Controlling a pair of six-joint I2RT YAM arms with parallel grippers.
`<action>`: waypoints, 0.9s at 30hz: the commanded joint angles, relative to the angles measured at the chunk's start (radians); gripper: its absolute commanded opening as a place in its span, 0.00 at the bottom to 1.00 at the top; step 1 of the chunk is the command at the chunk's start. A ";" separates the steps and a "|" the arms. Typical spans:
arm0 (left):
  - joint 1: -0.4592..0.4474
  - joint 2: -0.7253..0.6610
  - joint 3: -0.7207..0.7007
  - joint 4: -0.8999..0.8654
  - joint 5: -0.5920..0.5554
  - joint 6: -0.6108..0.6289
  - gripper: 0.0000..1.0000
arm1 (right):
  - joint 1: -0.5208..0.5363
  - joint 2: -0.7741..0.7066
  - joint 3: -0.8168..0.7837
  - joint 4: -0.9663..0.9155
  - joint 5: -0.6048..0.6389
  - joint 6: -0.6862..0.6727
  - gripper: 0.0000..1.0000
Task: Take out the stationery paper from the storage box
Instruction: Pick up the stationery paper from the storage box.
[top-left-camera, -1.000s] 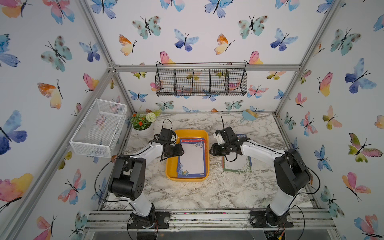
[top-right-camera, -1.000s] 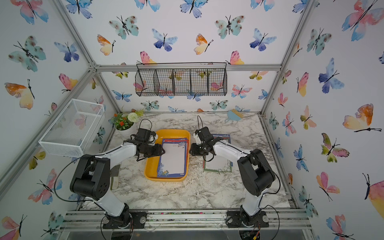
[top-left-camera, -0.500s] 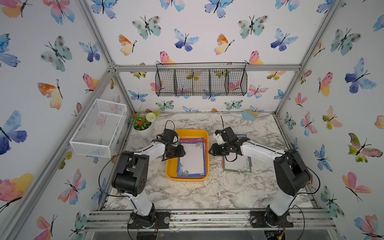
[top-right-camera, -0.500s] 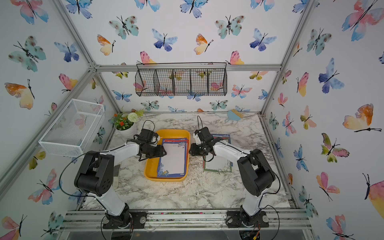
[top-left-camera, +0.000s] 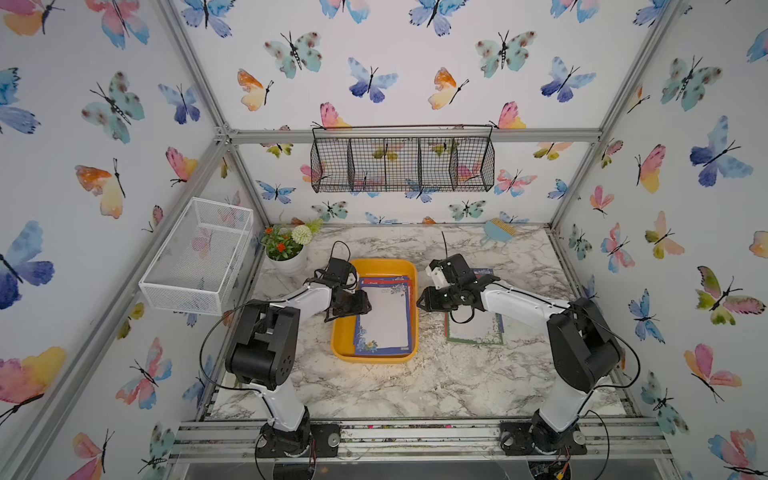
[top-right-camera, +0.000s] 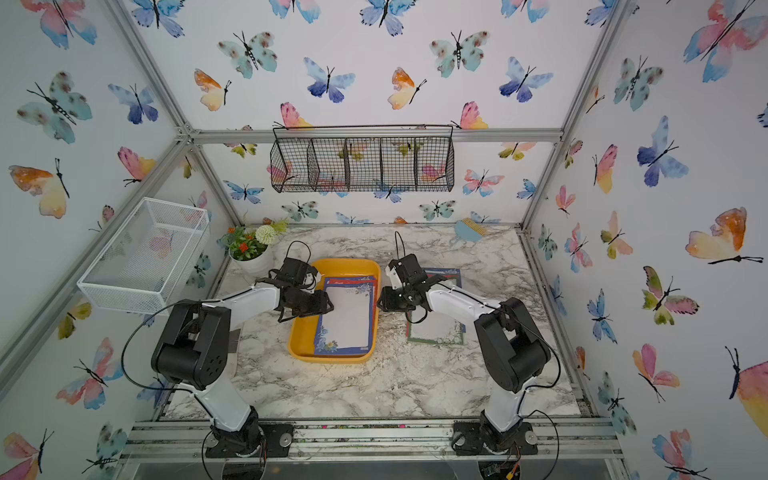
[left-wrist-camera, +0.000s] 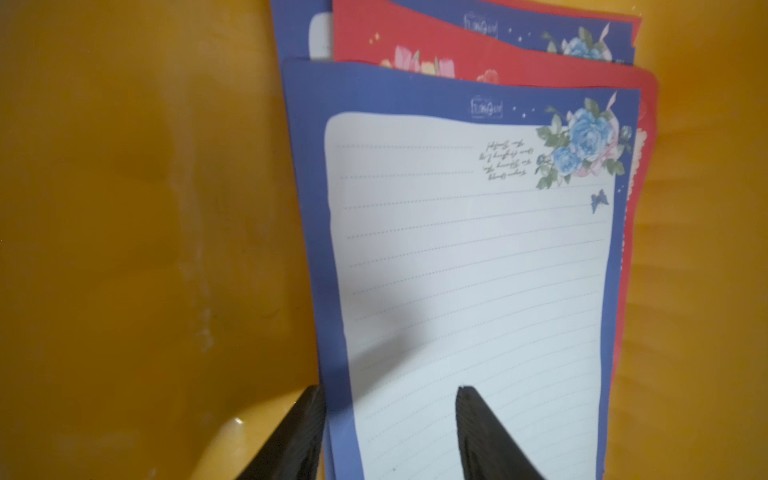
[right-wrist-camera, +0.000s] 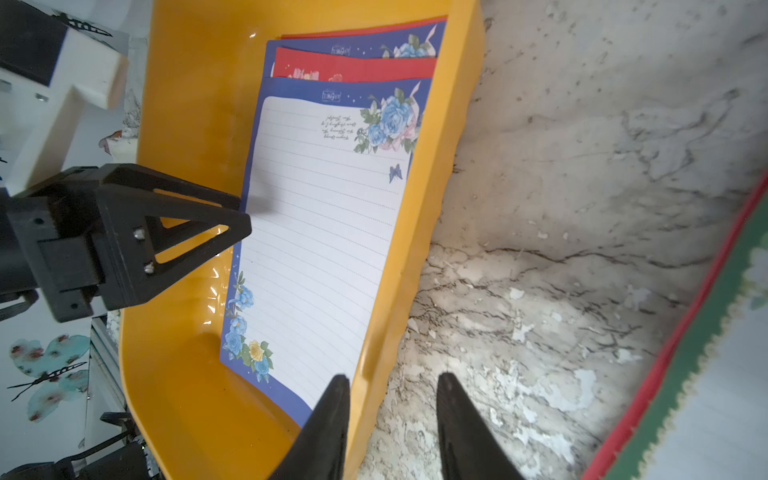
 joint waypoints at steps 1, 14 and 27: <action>-0.002 0.008 0.015 -0.020 0.009 0.014 0.53 | 0.002 -0.016 -0.015 0.008 -0.010 0.007 0.38; -0.002 -0.033 0.014 0.005 0.059 0.008 0.48 | 0.003 -0.010 -0.024 0.020 -0.016 0.014 0.38; -0.002 -0.048 0.007 0.035 0.142 -0.003 0.44 | 0.002 0.001 -0.029 0.033 -0.031 0.021 0.38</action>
